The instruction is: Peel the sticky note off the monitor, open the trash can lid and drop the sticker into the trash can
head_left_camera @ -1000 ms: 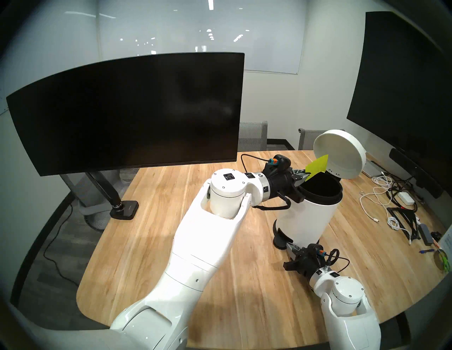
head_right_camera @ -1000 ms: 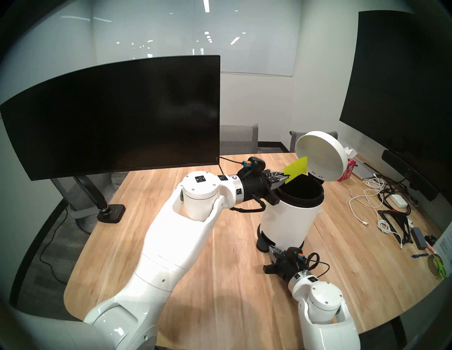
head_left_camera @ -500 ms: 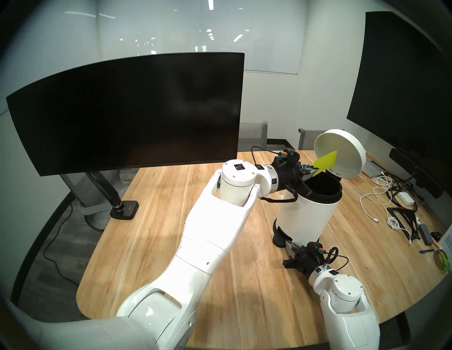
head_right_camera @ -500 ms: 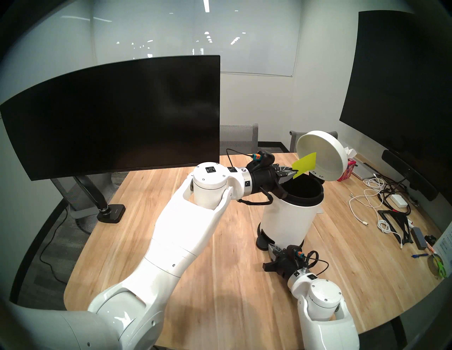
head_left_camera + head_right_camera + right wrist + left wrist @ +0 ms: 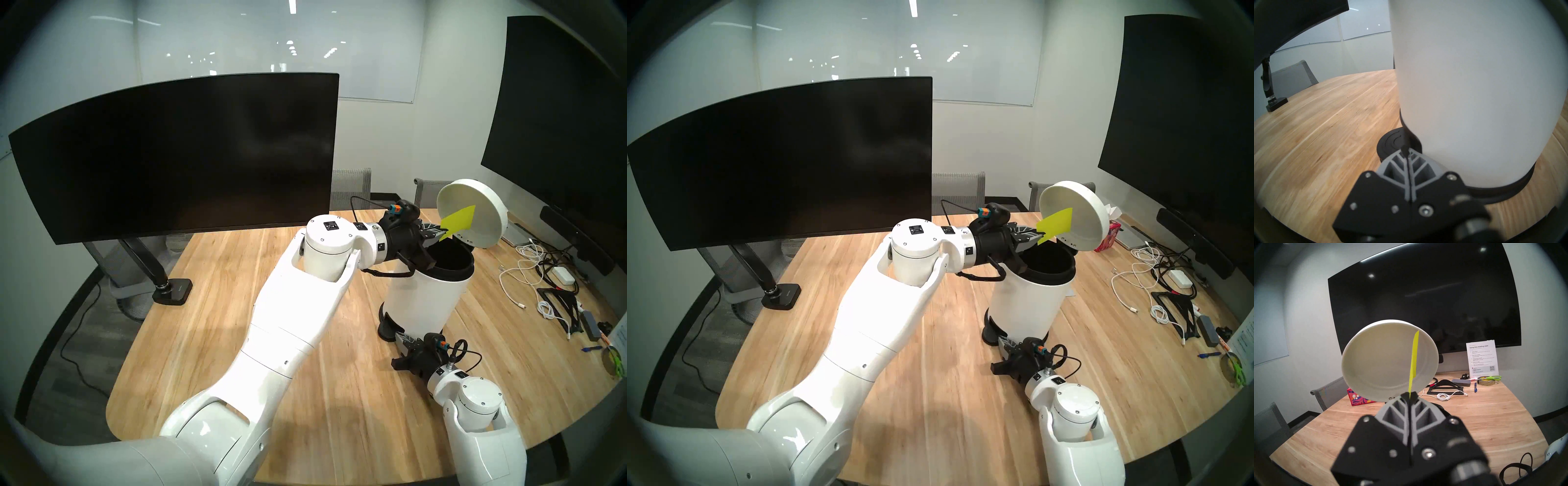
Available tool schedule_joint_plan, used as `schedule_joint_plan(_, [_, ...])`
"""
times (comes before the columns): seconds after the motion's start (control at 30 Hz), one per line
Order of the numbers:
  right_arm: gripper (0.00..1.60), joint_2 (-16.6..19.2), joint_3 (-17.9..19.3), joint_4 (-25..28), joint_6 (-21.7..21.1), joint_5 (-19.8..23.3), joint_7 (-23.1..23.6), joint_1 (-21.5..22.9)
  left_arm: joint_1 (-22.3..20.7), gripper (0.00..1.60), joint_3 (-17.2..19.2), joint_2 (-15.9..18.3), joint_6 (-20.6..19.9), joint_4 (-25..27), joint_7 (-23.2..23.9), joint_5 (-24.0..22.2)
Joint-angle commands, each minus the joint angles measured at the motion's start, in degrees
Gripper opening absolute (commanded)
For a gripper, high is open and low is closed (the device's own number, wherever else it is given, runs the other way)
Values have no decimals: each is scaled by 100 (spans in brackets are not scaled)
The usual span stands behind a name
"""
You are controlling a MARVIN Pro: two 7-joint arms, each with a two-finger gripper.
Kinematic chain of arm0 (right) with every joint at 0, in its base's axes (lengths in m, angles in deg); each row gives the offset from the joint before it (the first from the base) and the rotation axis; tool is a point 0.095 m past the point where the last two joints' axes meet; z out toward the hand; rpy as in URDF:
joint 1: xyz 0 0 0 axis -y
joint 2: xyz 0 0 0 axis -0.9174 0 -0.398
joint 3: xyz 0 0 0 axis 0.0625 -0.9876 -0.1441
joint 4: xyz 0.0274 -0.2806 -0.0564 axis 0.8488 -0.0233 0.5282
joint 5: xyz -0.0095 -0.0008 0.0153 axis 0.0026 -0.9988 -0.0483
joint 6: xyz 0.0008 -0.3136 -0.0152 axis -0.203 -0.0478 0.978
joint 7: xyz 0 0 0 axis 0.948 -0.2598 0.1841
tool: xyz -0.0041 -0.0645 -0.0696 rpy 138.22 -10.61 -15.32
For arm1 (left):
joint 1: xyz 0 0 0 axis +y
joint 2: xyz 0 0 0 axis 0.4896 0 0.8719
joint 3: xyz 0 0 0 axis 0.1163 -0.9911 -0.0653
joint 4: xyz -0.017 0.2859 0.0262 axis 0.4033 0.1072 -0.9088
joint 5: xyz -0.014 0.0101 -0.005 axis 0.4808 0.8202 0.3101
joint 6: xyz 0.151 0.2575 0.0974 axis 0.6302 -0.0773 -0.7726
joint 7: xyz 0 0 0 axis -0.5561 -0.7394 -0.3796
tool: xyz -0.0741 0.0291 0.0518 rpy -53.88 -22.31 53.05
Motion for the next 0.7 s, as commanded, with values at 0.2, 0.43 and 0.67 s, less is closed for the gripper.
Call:
schedule_joint_plan(0.2, [0,-52,-54,70,7,-4,3,117,122,65,36,175,-187,455,105,-23])
schedule_joint_plan(0.43, [0,-68,-90,134,8,-9,-1,107,163,93,8,211,-259,538,139,-13])
schedule_joint_plan(0.67, [0,-54,-97,164,-1,3,-7,95,164,160,11,204,-295,606,157,-16])
